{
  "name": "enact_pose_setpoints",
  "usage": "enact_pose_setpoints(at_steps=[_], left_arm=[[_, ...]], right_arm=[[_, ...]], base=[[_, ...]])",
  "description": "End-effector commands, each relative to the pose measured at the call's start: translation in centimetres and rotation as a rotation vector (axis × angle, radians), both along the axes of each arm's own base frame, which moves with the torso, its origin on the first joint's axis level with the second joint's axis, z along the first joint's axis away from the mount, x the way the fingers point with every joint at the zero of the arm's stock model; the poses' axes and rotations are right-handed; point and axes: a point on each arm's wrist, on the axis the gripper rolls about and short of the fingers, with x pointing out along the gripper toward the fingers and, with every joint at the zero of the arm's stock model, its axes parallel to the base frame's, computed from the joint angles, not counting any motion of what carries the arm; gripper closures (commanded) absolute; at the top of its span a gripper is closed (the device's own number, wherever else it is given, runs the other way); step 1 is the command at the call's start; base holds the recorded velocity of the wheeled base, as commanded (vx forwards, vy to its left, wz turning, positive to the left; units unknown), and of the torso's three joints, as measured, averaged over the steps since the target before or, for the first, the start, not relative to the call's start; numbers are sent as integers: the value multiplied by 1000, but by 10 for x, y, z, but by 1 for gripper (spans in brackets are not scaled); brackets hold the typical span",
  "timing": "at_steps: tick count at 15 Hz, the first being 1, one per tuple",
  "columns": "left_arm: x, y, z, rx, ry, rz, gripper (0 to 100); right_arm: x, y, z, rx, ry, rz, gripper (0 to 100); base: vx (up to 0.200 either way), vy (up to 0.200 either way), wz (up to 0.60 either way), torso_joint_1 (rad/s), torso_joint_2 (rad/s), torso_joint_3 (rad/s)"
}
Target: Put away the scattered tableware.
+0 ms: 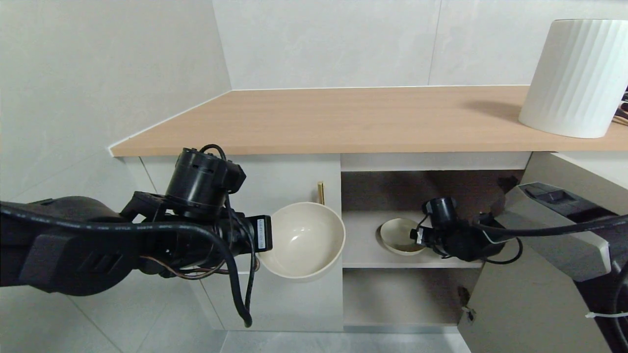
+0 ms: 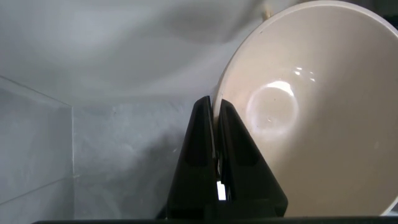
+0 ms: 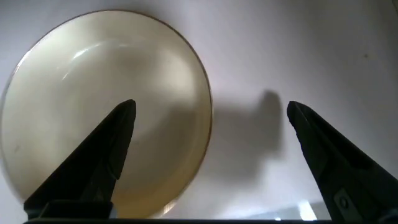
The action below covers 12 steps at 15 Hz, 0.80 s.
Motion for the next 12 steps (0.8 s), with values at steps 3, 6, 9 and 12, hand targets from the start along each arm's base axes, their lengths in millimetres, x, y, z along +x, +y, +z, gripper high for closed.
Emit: enact_pose_setpoints(at_steps=[3,6,9,12], left_arm=[[6,-37,-39,71,44,-48,100],[8,-53,-58,122,46,-50,100],[7,-60,-67,140,63,-68,100],[3,-67,-70,150,65,-86,100]], right_arm=[[-68,24,89,100,-45,207,0],[-114,49,130,138,-90,350,0],[-152,63,156,165,-110,468,0],[-185,81,171,171,-54,588,0]], base=[[0,0,0,0,0,0],[0,0,0,0,0,0],[0,0,0,0,0,0],[0,0,0,0,0,0]])
